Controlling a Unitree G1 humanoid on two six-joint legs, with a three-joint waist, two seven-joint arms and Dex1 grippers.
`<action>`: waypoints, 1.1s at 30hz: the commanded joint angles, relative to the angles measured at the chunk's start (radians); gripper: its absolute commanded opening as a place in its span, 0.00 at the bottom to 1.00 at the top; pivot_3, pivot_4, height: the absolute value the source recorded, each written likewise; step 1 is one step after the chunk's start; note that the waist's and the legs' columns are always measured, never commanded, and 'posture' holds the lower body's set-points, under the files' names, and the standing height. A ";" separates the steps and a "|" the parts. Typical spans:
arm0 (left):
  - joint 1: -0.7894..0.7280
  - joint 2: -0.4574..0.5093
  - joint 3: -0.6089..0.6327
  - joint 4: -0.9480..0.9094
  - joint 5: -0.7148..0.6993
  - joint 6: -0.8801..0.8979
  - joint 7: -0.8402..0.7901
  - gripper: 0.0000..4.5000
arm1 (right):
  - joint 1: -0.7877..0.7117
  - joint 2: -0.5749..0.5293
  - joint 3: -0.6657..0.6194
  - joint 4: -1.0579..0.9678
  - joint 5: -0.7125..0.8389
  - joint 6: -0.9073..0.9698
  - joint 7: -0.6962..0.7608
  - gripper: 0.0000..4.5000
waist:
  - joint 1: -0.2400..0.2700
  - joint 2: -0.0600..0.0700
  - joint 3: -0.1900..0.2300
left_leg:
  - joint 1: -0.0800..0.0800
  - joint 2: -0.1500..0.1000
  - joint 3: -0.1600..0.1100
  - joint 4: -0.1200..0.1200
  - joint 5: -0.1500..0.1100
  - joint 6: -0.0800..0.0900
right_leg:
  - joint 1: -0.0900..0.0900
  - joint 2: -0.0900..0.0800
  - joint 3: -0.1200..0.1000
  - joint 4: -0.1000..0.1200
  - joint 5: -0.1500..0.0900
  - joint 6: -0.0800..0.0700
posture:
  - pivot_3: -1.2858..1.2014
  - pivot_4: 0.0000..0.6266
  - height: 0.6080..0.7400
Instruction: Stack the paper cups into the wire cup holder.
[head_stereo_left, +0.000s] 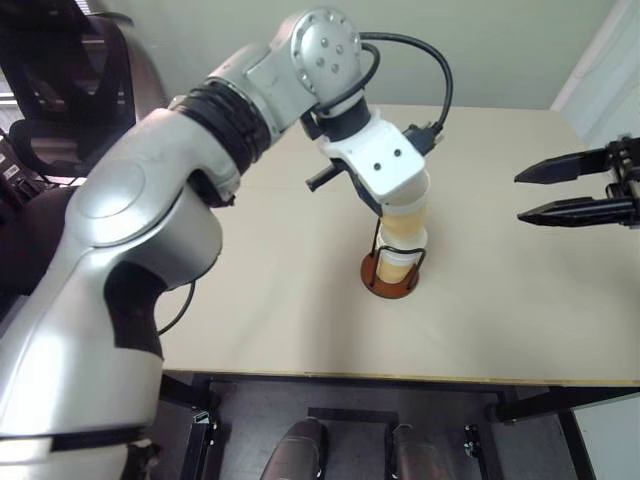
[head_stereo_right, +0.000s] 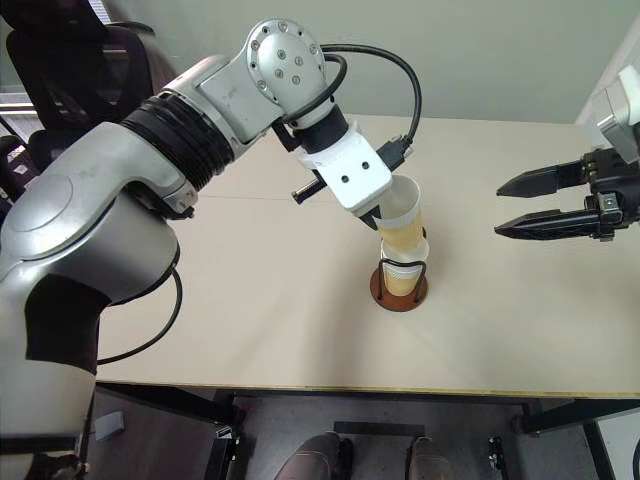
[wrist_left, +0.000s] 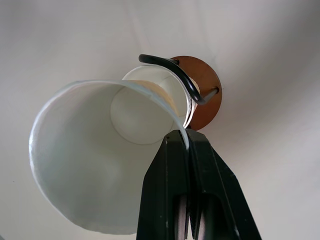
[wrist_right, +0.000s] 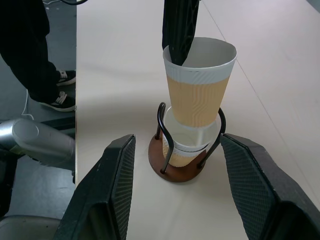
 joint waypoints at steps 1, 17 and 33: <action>-0.003 -0.003 0.040 0.008 0.010 -0.013 -0.027 0.00 | -0.006 -0.024 -0.056 -0.013 0.009 -0.011 -0.004 0.60 | 0.000 0.000 0.000 | 0.000 0.000 0.000 0.000 0.000 0.000 | 0.000 0.000 0.000 0.000 0.000 0.000 | 0.52 0.24 1.00; 0.025 -0.036 0.087 0.031 0.070 -0.040 -0.027 0.00 | 0.034 -0.024 -0.088 -0.036 0.021 -0.003 -0.020 0.60 | 0.001 0.000 0.000 | 0.000 0.000 0.000 0.001 0.000 0.000 | 0.000 0.000 0.000 0.000 0.000 0.000 | 0.52 0.24 1.00; 0.098 -0.091 0.208 0.083 0.246 -0.089 -0.027 0.35 | 0.044 -0.013 -0.084 -0.068 0.033 0.002 -0.046 0.60 | 0.001 0.000 0.000 | 0.000 0.000 0.001 0.001 0.000 0.001 | 0.000 0.000 0.001 0.000 0.001 0.001 | 0.52 0.24 1.00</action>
